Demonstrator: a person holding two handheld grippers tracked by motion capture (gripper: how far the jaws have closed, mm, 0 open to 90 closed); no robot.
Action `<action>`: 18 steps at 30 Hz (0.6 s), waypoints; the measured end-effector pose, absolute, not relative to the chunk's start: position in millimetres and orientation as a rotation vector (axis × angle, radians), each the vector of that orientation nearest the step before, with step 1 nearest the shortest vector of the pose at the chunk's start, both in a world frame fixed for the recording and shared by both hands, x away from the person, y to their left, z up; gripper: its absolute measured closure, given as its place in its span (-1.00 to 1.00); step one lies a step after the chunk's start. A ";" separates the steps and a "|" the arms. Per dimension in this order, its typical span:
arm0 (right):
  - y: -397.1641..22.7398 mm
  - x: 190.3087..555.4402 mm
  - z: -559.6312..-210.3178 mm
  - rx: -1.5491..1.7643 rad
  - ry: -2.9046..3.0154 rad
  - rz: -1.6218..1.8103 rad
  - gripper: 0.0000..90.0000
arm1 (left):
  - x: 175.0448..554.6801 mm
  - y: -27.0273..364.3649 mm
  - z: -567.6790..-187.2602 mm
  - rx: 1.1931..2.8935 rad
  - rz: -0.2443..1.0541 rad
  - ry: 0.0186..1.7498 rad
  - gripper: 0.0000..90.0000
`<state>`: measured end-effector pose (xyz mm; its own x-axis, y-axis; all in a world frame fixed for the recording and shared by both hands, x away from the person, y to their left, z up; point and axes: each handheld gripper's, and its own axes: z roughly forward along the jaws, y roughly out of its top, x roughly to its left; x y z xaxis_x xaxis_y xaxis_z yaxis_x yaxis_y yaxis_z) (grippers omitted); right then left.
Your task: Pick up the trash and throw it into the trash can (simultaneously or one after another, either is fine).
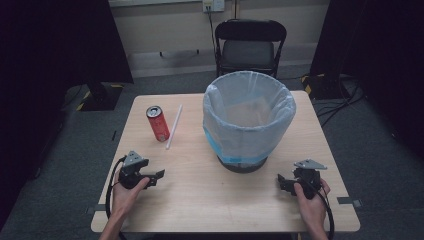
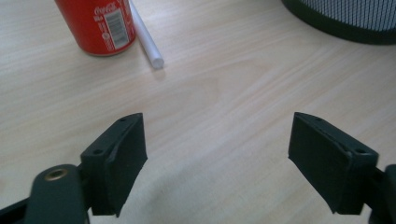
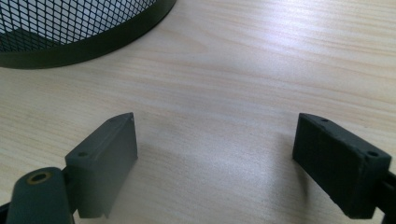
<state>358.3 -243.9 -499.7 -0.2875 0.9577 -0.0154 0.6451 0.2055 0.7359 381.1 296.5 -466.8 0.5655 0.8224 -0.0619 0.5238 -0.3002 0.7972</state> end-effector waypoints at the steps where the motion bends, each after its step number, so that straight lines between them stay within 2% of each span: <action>1: -243.9 358.3 -499.7 1.485 2.010 0.869 -0.71 | 383.2 297.3 -466.4 1.975 0.458 1.080 -0.54; 10: -243.9 358.3 -499.7 1.485 2.010 0.869 -0.71 | 405.8 299.2 -456.8 1.930 0.473 1.081 -0.55; 14: -244.0 358.3 -499.7 1.485 2.010 0.869 -0.71 | 413.5 298.9 -453.2 1.906 0.413 1.063 -0.50; 18: -243.9 358.3 -499.7 1.485 2.010 0.869 -0.71 | 418.7 298.7 -452.2 1.882 0.439 1.058 -0.50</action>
<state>358.3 -243.9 -499.7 -0.2875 0.9576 -0.0153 0.6451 0.2054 0.7359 418.7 298.7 -452.2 0.5699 0.8135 -0.1161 0.4918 -0.2245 0.8413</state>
